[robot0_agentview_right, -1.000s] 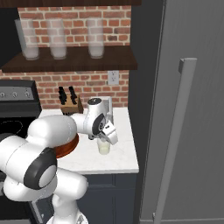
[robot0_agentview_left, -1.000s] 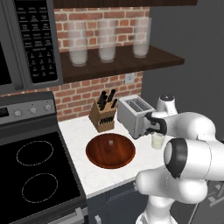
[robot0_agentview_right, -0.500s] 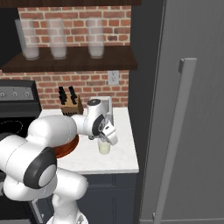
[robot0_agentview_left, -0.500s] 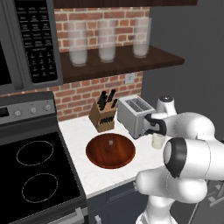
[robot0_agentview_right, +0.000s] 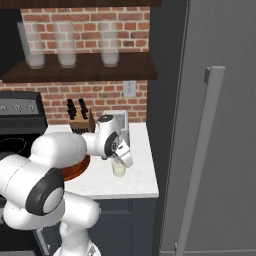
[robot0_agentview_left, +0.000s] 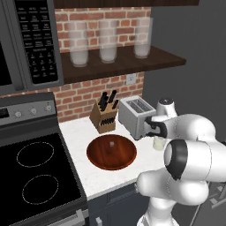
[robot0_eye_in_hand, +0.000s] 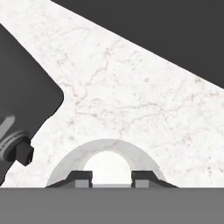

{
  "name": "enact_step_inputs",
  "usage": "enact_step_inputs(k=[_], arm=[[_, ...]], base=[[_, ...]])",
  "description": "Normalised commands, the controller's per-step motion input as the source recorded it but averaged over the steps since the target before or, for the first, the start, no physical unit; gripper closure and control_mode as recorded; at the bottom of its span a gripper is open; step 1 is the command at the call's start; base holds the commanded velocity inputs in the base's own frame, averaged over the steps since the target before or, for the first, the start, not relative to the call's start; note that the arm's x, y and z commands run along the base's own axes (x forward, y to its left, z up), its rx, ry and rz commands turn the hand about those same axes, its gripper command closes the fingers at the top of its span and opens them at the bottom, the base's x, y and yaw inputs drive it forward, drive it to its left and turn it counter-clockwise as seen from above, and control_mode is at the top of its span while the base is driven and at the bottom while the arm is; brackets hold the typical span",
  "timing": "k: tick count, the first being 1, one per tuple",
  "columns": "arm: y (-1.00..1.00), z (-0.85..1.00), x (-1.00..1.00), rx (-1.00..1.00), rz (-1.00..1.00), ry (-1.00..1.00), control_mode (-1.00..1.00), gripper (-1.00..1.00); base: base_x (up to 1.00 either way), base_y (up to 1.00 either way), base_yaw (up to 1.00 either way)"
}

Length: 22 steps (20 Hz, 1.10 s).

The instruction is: Grab a lemon wedge from the fridge and one ice cube from the ice bowl, and put them in the glass of lemonade.

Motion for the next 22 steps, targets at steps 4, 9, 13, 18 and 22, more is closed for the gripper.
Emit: enact_step_inputs(k=[4,9,13,18,22], arm=[[0.00,0.34,0.04,0.00,-0.06,0.00,-1.00,1.00],[0.00,0.29,0.14,0.00,-0.06,0.00,-1.00,1.00],[0.00,0.06,0.03,0.00,-0.04,0.01,-1.00,1.00],[0.00,0.00,0.03,0.00,-0.02,0.05,-1.00,1.00],[0.00,0.01,0.08,0.00,-0.02,0.11,-1.00,1.00]], base=[[0.00,0.00,0.00],[0.00,0.00,0.00],[0.00,0.00,0.00],[0.00,0.00,0.00],[0.00,0.00,0.00]])
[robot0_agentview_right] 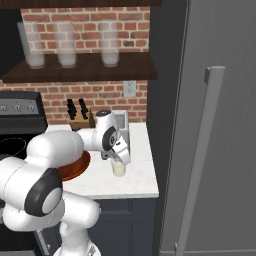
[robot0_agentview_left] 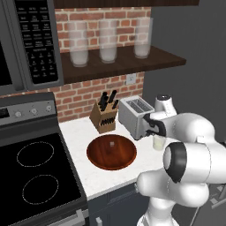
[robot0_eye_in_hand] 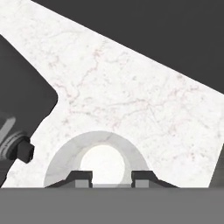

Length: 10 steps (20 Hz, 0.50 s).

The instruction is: Grab a lemon wedge from the fridge and one ice cube from the ice bowl, and put them in the glass of lemonade.

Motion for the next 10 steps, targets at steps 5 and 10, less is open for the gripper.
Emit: enact_step_inputs(k=[5,10], arm=[[0.00,0.11,0.05,0.00,-0.01,0.14,-1.00,1.00],[0.00,0.01,0.00,0.00,0.00,0.10,-1.00,1.00]], base=[[0.00,0.00,0.00],[0.00,0.00,0.00]])
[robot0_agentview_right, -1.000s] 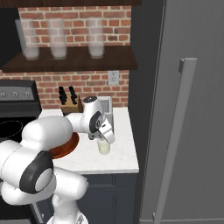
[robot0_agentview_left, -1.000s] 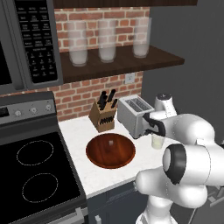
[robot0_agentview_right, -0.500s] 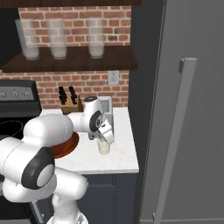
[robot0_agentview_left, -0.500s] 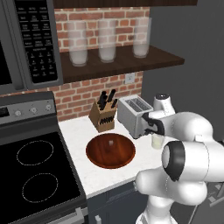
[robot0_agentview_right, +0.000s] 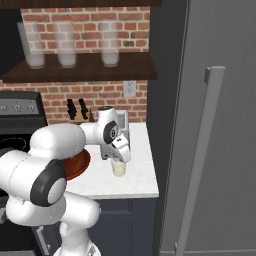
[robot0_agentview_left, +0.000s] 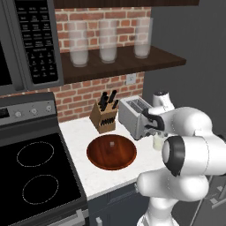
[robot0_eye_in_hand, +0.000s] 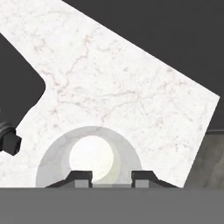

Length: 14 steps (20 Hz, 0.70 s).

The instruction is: Grab a lemon wedge from the fridge and one ice cube from the ice bowl, and put them in the glass of lemonade.

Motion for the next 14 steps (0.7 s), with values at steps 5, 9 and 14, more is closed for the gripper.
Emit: enact_step_inputs(k=[5,9,14], arm=[[0.00,0.00,0.00,0.00,0.00,0.06,-1.00,-1.00],[0.00,0.00,0.00,0.00,0.00,0.02,-1.00,-1.00],[0.00,0.08,0.00,0.00,0.00,0.00,-1.00,-1.00]], base=[[0.00,0.00,0.00],[0.00,0.00,0.00],[0.00,0.00,0.00]])
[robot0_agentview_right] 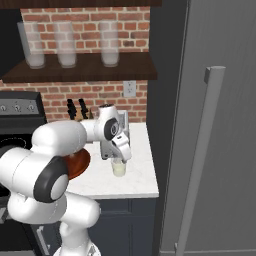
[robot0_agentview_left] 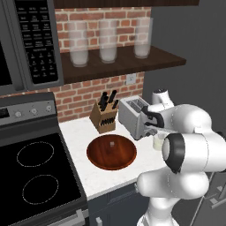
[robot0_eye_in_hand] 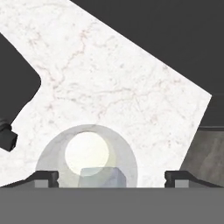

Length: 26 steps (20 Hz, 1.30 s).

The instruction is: Grab a lemon wedge from the fridge and one ice cube from the ice bowl, and put them in the glass of lemonade.

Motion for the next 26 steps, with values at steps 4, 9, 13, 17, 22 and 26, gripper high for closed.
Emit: enact_step_inputs(k=[4,9,13,17,22,26], arm=[[0.00,0.29,-0.06,0.00,0.00,0.00,-1.00,-1.00],[0.02,0.19,0.02,0.00,-0.01,0.00,-1.00,-1.00],[0.06,0.14,0.09,0.00,-0.03,0.00,-1.00,-1.00],[0.00,0.23,-0.32,0.00,0.00,0.00,-1.00,-1.00],[0.01,0.24,-0.87,0.00,0.00,-0.05,-1.00,-1.00],[0.26,0.48,-0.85,-0.03,0.02,-0.19,-1.00,-1.00]], base=[[0.00,0.00,0.00],[0.00,0.00,0.00],[0.00,0.00,0.00],[0.00,0.00,0.00],[0.00,0.00,0.00],[0.00,0.00,0.00]])
